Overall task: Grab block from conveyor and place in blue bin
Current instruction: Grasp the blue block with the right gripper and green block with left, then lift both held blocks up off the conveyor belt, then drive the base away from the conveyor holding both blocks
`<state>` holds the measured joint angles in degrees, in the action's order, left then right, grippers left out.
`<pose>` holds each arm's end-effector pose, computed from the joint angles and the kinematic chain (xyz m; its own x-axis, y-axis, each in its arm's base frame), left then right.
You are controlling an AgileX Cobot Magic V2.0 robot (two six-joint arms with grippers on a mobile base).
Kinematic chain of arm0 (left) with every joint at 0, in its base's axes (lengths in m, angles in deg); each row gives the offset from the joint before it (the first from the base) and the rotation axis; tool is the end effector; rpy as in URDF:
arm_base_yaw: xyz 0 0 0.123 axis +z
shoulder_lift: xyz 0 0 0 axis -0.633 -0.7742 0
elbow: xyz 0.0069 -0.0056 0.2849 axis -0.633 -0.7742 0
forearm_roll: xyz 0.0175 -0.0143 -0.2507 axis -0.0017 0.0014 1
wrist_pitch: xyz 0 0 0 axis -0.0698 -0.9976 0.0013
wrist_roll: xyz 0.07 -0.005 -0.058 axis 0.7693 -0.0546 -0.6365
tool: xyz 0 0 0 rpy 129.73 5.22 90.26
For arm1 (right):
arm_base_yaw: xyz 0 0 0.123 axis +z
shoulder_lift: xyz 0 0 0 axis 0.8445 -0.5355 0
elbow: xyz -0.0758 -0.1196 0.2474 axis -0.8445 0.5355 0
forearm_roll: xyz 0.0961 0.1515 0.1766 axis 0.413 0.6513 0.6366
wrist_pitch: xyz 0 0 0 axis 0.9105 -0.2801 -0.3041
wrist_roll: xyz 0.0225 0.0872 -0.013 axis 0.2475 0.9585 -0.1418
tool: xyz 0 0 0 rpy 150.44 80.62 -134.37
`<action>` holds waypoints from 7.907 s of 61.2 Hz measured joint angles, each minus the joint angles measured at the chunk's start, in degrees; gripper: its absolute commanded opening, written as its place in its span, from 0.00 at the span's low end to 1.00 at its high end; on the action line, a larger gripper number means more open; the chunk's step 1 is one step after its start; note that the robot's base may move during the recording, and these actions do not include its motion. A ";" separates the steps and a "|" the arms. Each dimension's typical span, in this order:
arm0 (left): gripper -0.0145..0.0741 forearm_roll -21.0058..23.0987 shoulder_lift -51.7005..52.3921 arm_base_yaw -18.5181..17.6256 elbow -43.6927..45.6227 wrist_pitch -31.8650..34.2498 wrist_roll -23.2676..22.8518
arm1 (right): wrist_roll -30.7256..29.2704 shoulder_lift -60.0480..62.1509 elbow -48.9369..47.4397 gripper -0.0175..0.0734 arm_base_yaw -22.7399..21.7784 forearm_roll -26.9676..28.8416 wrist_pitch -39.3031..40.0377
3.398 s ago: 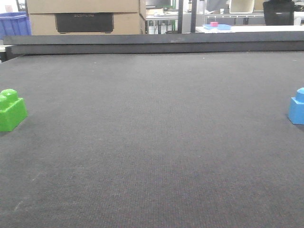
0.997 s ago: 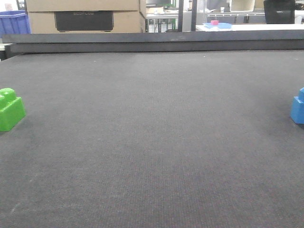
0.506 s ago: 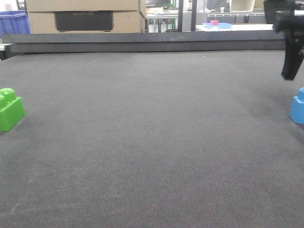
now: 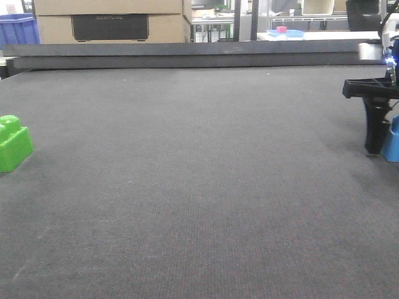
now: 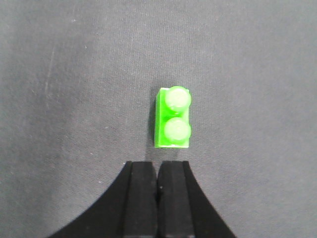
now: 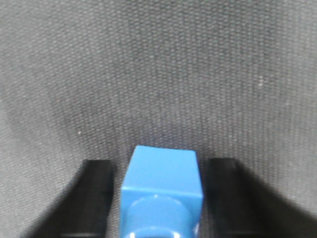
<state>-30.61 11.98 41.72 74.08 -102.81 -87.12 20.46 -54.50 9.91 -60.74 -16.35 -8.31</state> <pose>0.2518 0.0049 0.3334 -0.8235 -0.1507 -0.5469 -0.1028 0.9877 -0.1175 0.3661 -0.0107 0.2065 -0.9665 0.2394 -0.0923 0.2277 0.9662 0.1212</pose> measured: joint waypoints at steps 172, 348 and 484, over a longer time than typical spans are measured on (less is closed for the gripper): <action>0.04 -9.34 14.73 -10.88 -20.26 33.11 -7.71 | -4.82 56.08 33.45 0.01 3.25 -1.72 34.02; 0.04 -15.02 53.57 -3.14 -26.55 29.61 -7.50 | -4.92 87.61 43.93 0.01 3.25 -5.62 44.12; 0.04 -15.02 53.90 -3.14 -26.55 29.72 -7.50 | -4.92 87.70 43.93 0.01 3.25 -5.62 44.24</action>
<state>-45.63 65.88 38.58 47.53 -73.09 -94.61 15.54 33.20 53.83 -57.49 -21.97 35.92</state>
